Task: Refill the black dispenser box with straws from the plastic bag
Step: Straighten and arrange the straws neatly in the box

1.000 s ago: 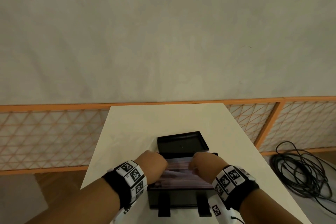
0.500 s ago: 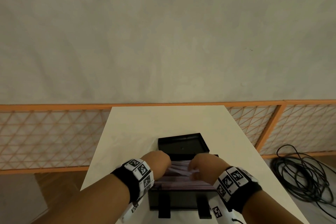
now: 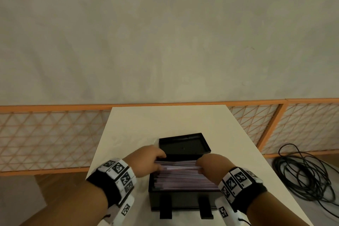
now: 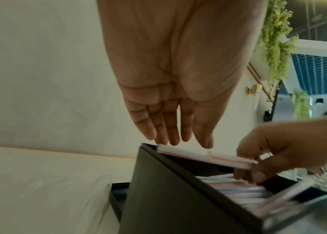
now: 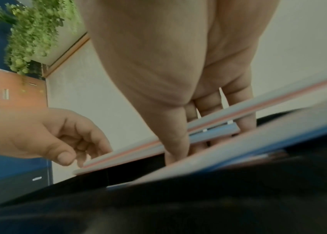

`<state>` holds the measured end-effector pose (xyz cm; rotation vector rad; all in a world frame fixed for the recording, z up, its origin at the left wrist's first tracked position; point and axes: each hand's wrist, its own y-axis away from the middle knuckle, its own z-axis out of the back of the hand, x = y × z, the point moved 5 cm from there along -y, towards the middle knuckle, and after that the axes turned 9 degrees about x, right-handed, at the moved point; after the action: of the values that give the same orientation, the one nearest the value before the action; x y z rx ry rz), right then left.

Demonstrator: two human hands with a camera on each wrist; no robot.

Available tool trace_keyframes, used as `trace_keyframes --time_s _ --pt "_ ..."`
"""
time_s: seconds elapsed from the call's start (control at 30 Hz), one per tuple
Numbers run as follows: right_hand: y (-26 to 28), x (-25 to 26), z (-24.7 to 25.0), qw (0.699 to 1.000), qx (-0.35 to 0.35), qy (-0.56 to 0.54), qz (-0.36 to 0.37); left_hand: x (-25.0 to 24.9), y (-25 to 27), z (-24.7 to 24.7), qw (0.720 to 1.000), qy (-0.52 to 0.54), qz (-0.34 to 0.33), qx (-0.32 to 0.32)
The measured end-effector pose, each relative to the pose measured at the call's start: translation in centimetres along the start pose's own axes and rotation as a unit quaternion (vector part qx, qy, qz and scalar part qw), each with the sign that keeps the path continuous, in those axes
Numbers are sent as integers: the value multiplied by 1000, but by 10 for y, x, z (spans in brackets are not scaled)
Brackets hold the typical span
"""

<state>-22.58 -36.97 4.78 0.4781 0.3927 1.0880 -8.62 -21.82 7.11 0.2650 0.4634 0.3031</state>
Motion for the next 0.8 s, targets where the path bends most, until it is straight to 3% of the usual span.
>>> trace_keyframes --time_s 0.1,0.2,0.4,0.5,0.57,0.67,0.73,0.8 --pt "2 -11 -6 1000 8 -12 -5 26 13 8 992 77 71 -74" --pt "4 -9 -7 1000 12 -21 5 46 18 0 978 149 122 -78" --pt "3 30 9 998 29 -12 49 41 15 -18 947 275 144 -83" --pt "14 36 18 997 -2 -59 58 43 18 -23 926 329 157 -95" --pt "24 16 25 987 -68 -143 29 46 22 -27 910 369 172 -84" --pt "36 -45 16 937 -150 -301 -92 46 27 -37 845 498 190 -45" --pt "38 -73 -5 899 -101 -396 -156 39 31 -42 786 587 191 -21" --pt "36 -76 -32 826 -10 -536 -176 32 31 -46 760 623 183 7"
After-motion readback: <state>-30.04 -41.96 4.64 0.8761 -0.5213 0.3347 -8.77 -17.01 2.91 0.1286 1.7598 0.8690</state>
